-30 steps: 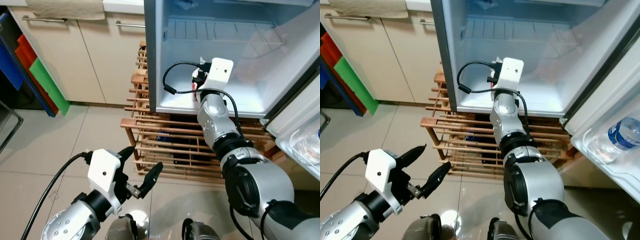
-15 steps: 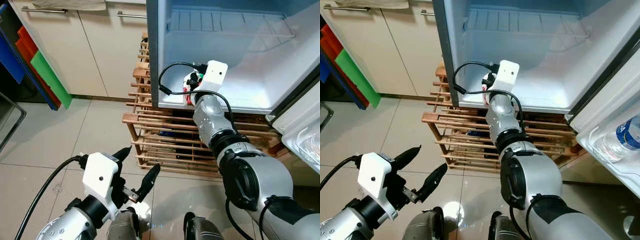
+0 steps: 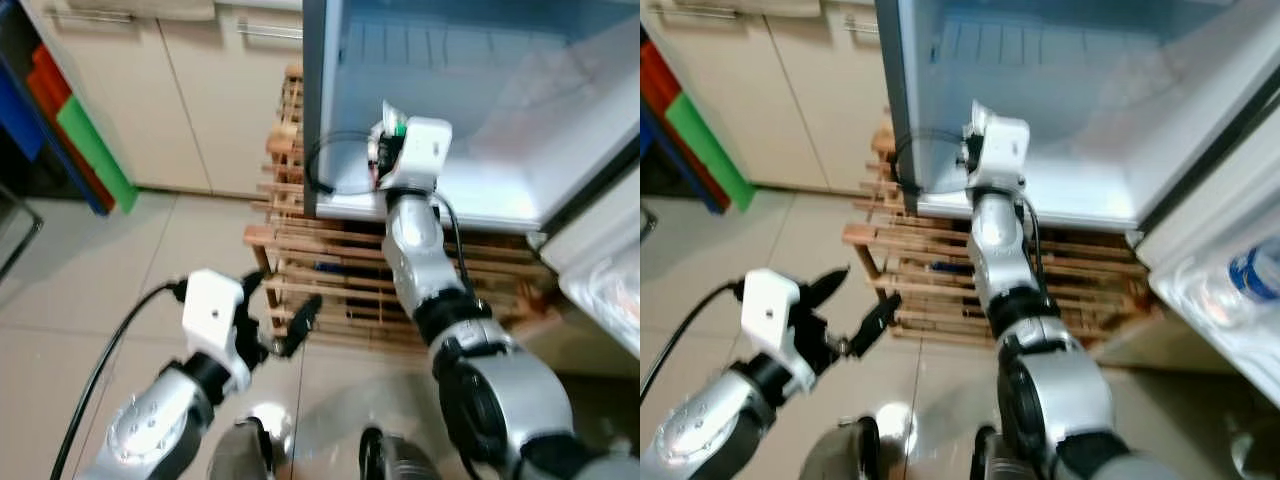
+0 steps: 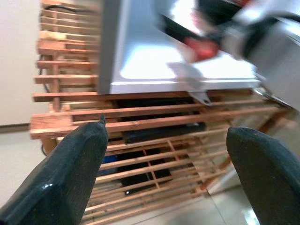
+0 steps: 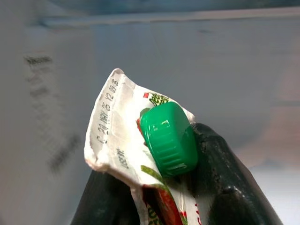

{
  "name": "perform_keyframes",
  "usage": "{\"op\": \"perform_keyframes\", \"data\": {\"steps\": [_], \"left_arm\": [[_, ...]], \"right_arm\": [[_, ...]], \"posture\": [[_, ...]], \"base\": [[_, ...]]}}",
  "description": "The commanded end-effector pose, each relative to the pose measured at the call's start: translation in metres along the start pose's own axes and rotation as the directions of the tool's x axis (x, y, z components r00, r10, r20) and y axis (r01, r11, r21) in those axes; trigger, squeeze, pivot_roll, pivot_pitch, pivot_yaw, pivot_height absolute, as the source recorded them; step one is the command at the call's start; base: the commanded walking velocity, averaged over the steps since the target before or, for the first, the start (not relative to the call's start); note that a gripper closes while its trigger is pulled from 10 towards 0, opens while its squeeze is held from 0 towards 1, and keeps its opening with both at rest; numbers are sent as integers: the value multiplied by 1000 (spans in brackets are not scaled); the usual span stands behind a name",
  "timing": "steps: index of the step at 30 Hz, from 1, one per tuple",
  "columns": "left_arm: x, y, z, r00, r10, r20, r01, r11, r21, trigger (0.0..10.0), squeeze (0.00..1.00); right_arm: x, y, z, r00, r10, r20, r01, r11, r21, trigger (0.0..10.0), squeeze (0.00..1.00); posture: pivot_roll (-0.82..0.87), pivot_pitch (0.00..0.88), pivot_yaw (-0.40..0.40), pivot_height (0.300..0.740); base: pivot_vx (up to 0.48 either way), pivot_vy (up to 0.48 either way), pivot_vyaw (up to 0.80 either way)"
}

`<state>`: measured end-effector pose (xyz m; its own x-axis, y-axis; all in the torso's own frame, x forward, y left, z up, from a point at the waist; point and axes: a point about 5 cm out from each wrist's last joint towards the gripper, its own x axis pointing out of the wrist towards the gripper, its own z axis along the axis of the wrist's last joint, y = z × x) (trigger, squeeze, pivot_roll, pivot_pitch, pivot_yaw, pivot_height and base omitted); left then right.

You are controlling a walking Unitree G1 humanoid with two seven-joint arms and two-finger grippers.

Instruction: Restocking fridge

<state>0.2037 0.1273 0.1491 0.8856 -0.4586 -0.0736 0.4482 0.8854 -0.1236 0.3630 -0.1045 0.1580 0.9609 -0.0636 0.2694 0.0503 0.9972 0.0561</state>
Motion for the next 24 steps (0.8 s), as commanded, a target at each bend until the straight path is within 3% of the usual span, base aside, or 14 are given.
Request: {"op": "perform_keyframes", "data": {"steps": [1, 4, 9, 12, 15, 17, 19, 24], "left_arm": [[6, 5, 1, 1000, 9, 22, -9, 1000, -16, 10000, 0], [20, 12, 8, 998, -3, 64, 3, 1000, -5, 10000, 0], [33, 16, 13, 995, -8, 99, 8, 1000, -7, 10000, 0], [47, 12, 24, 987, 21, 158, -14, 999, -44, 10000, 0], [67, 7, 33, 985, 16, 174, -19, 1000, 17, 10000, 0], [71, 11, 35, 982, 30, 185, -38, 998, 40, 10000, 0], [73, 17, 33, 982, 56, 180, -66, 996, 52, 10000, 0], [72, 31, 32, 975, 132, 178, -142, 989, 48, 10000, 0]], "right_arm": [[-1, -8, 16, 997, 3, 77, -1, 999, -37, 10000, 0], [-17, -29, 26, 991, -21, 130, 32, 996, -85, 10000, 0], [-30, -44, 28, 989, -39, 143, 59, 989, -139, 10000, 0], [-50, -53, 20, 992, -58, 112, 77, 982, -173, 10000, 0], [-56, -54, 8, 998, -61, 30, 64, 988, -141, 10000, 0], [-58, -46, -5, 996, 61, -60, -65, 996, -61, 10000, 0], [-59, -51, -11, 991, 85, -101, -88, 996, -25, 10000, 0], [-60, -59, -4, 994, 60, -88, -64, 997, -40, 10000, 0]], "posture": [[103, 78, -32, 740], [62, 34, -13, 740], [21, 0, 20, 740], [9, 0, 27, 740], [3, 0, 27, 740], [-1, 0, 33, 740], [10, 0, 35, 740], [14, 0, 39, 740]], "base": [[0, 0, 0], [0, 0, 0], [0, 0, 0], [0, 0, 0], [0, 0, 0], [0, 0, 0], [0, 0, 0], [182, 184, 0]]}}
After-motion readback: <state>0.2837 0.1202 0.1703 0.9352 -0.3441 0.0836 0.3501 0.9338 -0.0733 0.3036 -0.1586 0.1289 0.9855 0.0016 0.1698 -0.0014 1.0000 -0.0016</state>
